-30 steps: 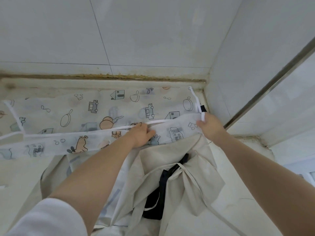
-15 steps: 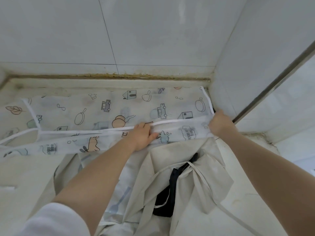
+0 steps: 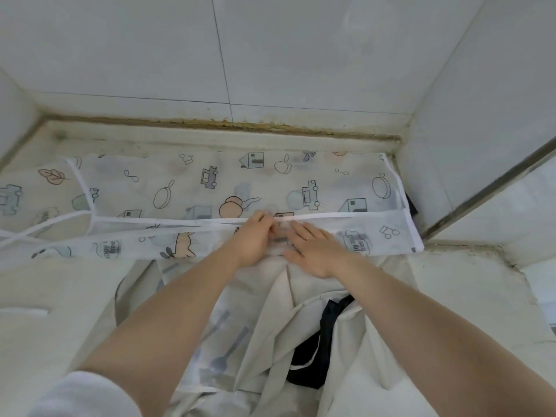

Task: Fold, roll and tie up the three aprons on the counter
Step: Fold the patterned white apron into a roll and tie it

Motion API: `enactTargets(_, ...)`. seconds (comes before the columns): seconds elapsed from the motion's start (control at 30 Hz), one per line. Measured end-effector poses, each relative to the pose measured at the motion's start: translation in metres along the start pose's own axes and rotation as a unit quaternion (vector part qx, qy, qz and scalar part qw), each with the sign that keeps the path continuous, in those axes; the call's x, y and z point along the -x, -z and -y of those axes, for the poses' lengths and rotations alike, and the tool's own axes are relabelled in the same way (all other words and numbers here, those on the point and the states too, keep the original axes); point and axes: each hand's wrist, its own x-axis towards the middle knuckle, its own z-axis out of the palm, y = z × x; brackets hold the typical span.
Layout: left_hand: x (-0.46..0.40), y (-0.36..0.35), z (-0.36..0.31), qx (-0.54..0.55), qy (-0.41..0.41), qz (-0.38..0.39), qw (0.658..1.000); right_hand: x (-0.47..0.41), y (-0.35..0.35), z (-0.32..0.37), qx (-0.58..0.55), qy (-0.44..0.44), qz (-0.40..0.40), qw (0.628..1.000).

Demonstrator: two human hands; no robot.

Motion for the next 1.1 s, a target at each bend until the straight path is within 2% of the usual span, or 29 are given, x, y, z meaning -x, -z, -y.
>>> enactTargets(0.13, 0.031, 0.002, 0.030, -0.090, -0.048, -0.003, 0.995, 0.000, 0.012, -0.005, 0.004, -0.058, 0.039, 0.998)
enactTargets(0.23, 0.043, 0.009, 0.050, -0.127, -0.011, -0.036, 0.991, -0.005, 0.027, 0.013, 0.007, -0.107, 0.025, 0.994)
enactTargets(0.33, 0.054, 0.019, 0.067, -0.125, 0.020, -0.033, 0.991, -0.015, 0.034, 0.044, 0.164, -0.132, 0.028, 0.977)
enactTargets(0.4, 0.062, 0.025, 0.080, -0.127, 0.019, 0.000, 0.992, -0.022, 0.035, 0.066, 0.215, -0.162, -0.017, 0.963)
enactTargets(0.47, 0.066, 0.029, 0.092, -0.137, 0.003, 0.026, 0.990, -0.031, 0.031, 0.086, 0.234, -0.108, -0.072, 0.964)
enactTargets(0.53, 0.067, 0.033, 0.098, -0.143, -0.025, 0.037, 0.989, -0.038, 0.027, 0.105, 0.208, 0.013, -0.082, 0.974)
enactTargets(0.57, 0.066, 0.035, 0.099, -0.140, -0.047, 0.037, 0.988, -0.039, 0.025, 0.112, 0.180, 0.047, -0.075, 0.980)
enactTargets(0.63, 0.064, 0.038, 0.107, -0.130, -0.088, 0.052, 0.986, -0.049, 0.021, 0.118, 0.139, 0.046, -0.066, 0.987)
enactTargets(0.73, 0.068, 0.042, 0.126, -0.099, -0.099, 0.078, 0.987, -0.063, 0.016, 0.114, 0.109, 0.006, -0.047, 0.993)
enactTargets(0.83, 0.077, 0.056, 0.142, -0.066, -0.078, 0.043, 0.994, -0.066, 0.024, 0.105, 0.054, -0.033, -0.019, 0.998)
enactTargets(0.9, 0.082, 0.065, 0.154, -0.073, -0.063, 0.022, 0.995, -0.067, 0.025, 0.102, 0.068, -0.032, -0.013, 0.997)
enactTargets(1.0, 0.088, 0.082, 0.171, -0.075, 0.009, 0.005, 0.997, -0.070, 0.029, 0.107, 0.109, -0.050, -0.019, 0.993)
enactTargets(1.1, 0.089, 0.099, 0.190, -0.097, 0.051, -0.044, 0.993, -0.079, 0.039, 0.125, 0.224, -0.093, 0.006, 0.970)
